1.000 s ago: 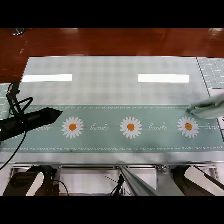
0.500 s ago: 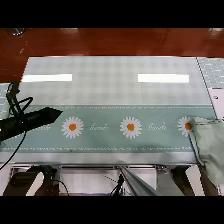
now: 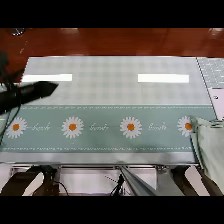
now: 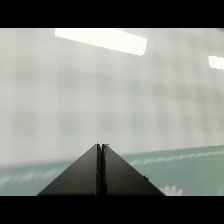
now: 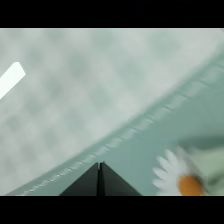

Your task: Fold the shirts.

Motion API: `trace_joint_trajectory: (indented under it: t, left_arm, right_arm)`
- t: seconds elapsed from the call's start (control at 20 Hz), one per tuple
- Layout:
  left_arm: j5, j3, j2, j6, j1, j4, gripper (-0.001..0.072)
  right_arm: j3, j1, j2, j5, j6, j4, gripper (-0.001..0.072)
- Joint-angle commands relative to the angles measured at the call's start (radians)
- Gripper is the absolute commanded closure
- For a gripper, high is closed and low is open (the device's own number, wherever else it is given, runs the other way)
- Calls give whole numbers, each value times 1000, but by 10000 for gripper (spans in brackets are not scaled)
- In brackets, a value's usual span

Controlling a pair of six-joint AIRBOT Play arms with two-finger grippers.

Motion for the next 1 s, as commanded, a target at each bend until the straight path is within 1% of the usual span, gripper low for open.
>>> trace_joint_trajectory:
  t: [0.0, 0.05, 0.1, 0.15, 0.25, 0.3, 0.35, 0.4, 0.45, 0.55, 0.95]
  left_arm:
    - [-126, 382, -256, 96, -84, -76, 683]
    - [-164, 473, -316, 90, -132, -30, 683]
    - [-190, 534, -366, 54, -185, 47, 683]
    - [-194, 548, -398, -11, -235, 148, 683]
    - [-196, 489, -446, -153, -294, 369, 682]
    - [-199, 438, -463, -214, -297, 448, 681]
    - [-214, 390, -480, -267, -287, 491, 681]
    - [-237, 362, -490, -291, -275, 488, 681]
    - [-264, 354, -495, -290, -266, 473, 681]
    - [-270, 359, -487, -278, -265, 474, 681]
    - [-270, 362, -497, -279, -266, 473, 681]
  right_arm:
    - [125, 446, -145, -267, -64, 109, 686]
    - [128, 560, -183, -323, -61, 43, 686]
    - [128, 674, -233, -355, -29, -48, 685]
    - [128, 758, -285, -351, 14, -138, 685]
    - [125, 875, -406, -264, 112, -340, 685]
    - [122, 900, -458, -208, 163, -436, 685]
    - [114, 911, -503, -153, 248, -522, 685]
    - [106, 910, -533, -117, 315, -570, 685]
    - [102, 909, -551, -97, 344, -596, 685]
    - [102, 909, -553, -101, 344, -606, 685]
    - [102, 909, -547, -101, 348, -611, 685]
